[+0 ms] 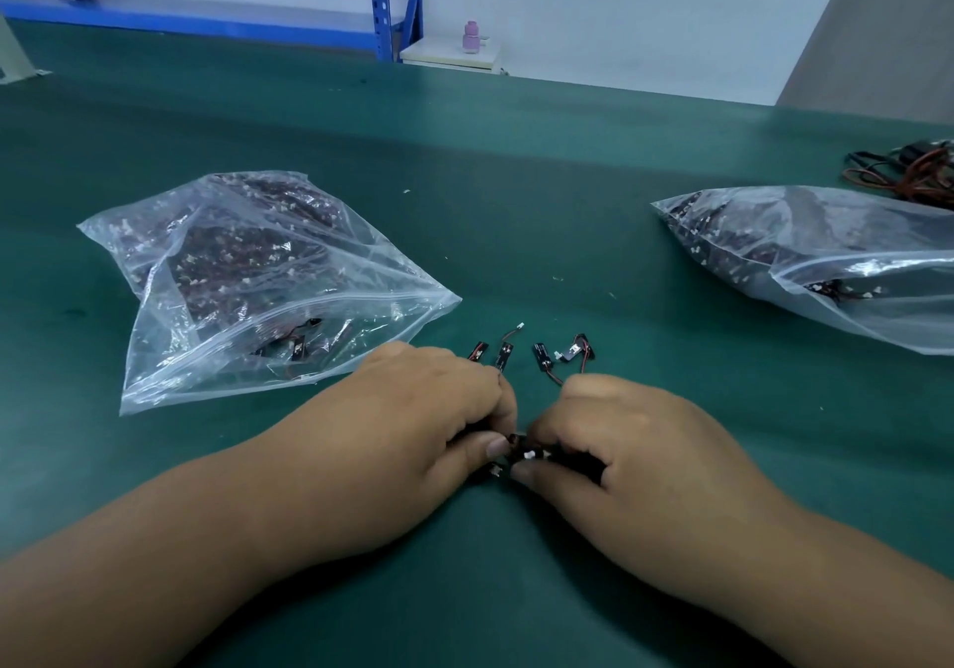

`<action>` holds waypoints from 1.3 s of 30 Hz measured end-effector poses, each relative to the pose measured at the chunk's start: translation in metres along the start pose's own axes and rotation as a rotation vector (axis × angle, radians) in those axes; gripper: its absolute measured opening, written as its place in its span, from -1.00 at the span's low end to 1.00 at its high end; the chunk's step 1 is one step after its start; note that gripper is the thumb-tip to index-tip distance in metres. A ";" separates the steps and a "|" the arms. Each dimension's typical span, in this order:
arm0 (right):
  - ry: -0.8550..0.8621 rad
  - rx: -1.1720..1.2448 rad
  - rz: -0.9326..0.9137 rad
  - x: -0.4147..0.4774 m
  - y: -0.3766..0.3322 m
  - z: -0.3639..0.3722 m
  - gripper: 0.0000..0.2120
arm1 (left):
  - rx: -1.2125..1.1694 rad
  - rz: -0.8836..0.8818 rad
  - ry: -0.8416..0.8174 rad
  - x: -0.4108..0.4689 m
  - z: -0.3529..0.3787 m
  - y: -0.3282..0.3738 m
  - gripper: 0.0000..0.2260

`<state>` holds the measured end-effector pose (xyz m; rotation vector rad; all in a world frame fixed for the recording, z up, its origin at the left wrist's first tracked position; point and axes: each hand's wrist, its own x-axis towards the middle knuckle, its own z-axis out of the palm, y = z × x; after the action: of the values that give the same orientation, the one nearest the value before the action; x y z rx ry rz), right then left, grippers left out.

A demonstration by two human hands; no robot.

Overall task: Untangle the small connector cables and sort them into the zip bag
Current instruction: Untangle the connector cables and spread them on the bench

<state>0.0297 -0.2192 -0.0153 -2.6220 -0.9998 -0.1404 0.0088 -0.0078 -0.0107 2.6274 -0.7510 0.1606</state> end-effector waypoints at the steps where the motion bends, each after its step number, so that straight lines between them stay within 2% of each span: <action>1: 0.009 0.006 -0.014 0.000 0.001 0.001 -0.58 | 0.000 0.006 -0.003 0.000 0.000 0.000 -0.87; 5: 0.048 0.104 -0.050 0.001 0.006 0.002 -0.64 | -0.001 0.013 0.003 0.000 -0.001 0.000 -0.96; 8: 0.100 0.269 -0.063 0.002 0.011 0.002 -0.71 | -0.005 -0.006 0.019 -0.001 -0.001 -0.003 -0.91; 12: 0.177 0.357 -0.071 0.004 0.016 0.000 -0.81 | -0.010 -0.032 0.020 -0.002 -0.002 -0.008 -0.85; 18: 0.260 0.324 0.066 0.005 0.018 0.004 -0.82 | 0.003 -0.075 0.071 -0.005 -0.002 -0.012 -0.75; 27: 0.344 0.285 0.206 0.005 0.021 0.006 -0.72 | 0.034 -0.081 -0.050 -0.005 -0.011 -0.006 -0.88; 29: 0.346 0.271 0.219 0.005 0.022 0.005 -0.78 | 0.038 -0.079 -0.056 -0.004 -0.011 -0.006 -0.90; 31: 0.353 0.259 0.206 0.006 0.022 0.004 -0.94 | 0.035 -0.080 -0.060 -0.004 -0.011 -0.006 -0.91; 34: 0.310 0.233 0.114 0.005 0.018 0.001 -0.88 | 0.036 -0.082 -0.061 -0.003 -0.011 -0.005 -0.92; 37: 0.160 0.158 -0.016 0.002 0.010 -0.002 -0.80 | 0.008 -0.098 -0.034 -0.002 -0.011 -0.004 -0.92; 39: 0.076 0.066 -0.034 0.002 0.006 -0.001 -0.76 | -0.011 -0.120 -0.005 -0.002 -0.011 -0.004 -0.93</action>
<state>0.0352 -0.2230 -0.0161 -2.5218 -1.0058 -0.2095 0.0093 0.0006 -0.0020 2.6541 -0.5914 0.1156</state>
